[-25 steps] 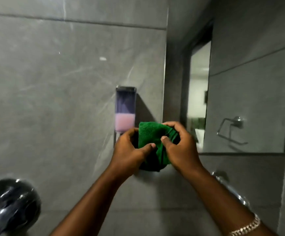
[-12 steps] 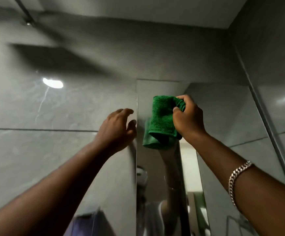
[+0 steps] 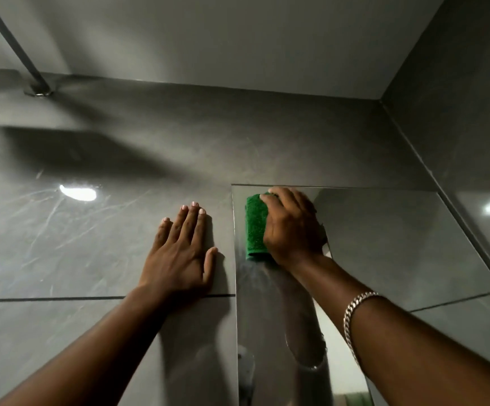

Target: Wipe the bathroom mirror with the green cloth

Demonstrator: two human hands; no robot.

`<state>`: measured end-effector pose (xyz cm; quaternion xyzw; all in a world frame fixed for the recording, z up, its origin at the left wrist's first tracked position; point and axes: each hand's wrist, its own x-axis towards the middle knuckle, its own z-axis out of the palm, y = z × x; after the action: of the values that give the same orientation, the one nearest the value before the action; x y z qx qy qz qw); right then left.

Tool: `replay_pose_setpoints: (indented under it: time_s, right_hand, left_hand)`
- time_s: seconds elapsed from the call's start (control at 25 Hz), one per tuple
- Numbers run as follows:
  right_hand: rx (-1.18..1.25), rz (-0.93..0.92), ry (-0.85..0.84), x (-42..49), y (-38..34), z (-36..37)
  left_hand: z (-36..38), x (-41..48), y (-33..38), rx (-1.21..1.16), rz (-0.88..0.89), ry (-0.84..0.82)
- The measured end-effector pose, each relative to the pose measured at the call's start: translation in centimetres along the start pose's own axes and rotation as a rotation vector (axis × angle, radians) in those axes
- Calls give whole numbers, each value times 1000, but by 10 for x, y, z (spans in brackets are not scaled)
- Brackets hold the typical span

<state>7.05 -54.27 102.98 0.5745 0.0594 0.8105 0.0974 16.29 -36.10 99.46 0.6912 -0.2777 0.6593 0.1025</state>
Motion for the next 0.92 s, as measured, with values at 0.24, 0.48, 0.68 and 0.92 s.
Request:
replay_pose_setpoints:
  time_s: [0.24, 0.48, 0.68, 0.92]
  right_hand:
    - [-75, 147, -315, 19, 3, 19]
    - [6, -43, -322, 5, 5, 26]
    - [56, 84, -363, 43, -22, 33]
    - [22, 65, -268, 23, 22, 19]
  left_hand:
    - [5, 14, -3, 30, 23, 22]
    - [5, 16, 0, 8, 12, 38]
    - [7, 12, 2, -41, 5, 71]
    - [5, 2, -2, -65, 20, 96]
